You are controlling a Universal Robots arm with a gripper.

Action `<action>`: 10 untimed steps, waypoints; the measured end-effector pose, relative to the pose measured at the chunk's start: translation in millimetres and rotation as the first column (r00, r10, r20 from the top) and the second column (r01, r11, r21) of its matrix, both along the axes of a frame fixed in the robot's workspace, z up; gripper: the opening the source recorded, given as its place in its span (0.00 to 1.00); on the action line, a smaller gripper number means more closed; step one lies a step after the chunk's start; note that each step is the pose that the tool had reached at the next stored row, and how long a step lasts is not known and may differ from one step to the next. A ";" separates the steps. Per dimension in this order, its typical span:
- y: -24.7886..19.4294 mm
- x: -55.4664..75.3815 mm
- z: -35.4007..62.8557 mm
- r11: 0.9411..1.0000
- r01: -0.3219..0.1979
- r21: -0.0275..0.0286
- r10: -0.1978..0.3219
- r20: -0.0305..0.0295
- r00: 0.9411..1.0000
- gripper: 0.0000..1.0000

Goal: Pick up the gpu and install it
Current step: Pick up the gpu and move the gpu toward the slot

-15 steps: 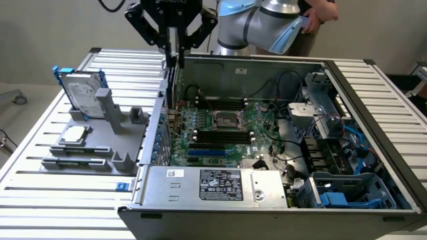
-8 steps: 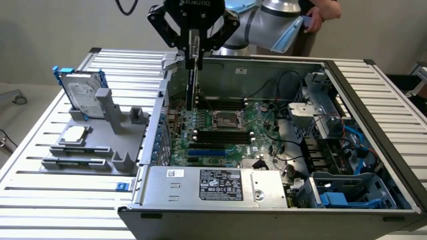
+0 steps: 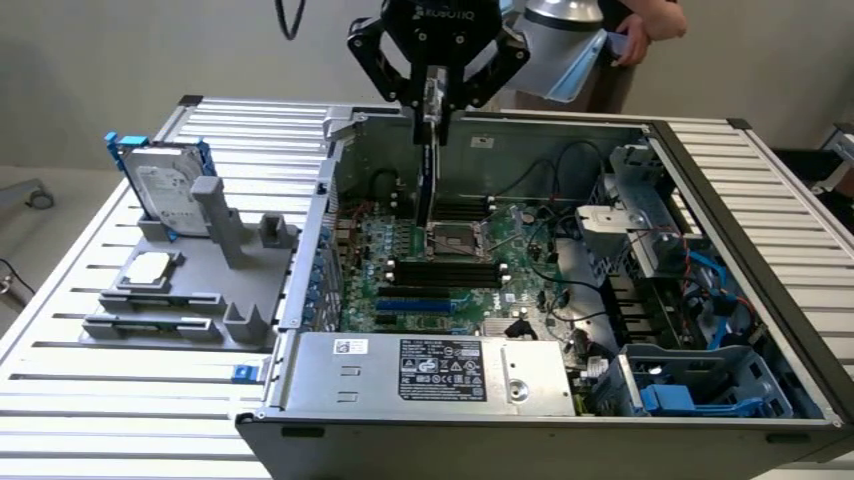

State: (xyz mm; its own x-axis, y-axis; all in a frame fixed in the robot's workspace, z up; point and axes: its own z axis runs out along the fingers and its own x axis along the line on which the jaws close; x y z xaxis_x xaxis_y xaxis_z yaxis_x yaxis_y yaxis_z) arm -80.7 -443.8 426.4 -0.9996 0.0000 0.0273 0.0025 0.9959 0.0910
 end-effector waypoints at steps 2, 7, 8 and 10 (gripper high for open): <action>0.0 9.1 -2.4 1.000 0.000 0.000 0.000 0.000 1.000 0.26; 0.0 31.8 -11.1 1.000 0.000 -0.004 0.000 0.000 1.000 0.26; 0.0 36.1 -12.8 1.000 0.000 -0.005 0.000 0.000 1.000 0.26; 0.1 44.6 -16.6 1.000 -0.001 -0.009 0.001 0.000 1.000 0.26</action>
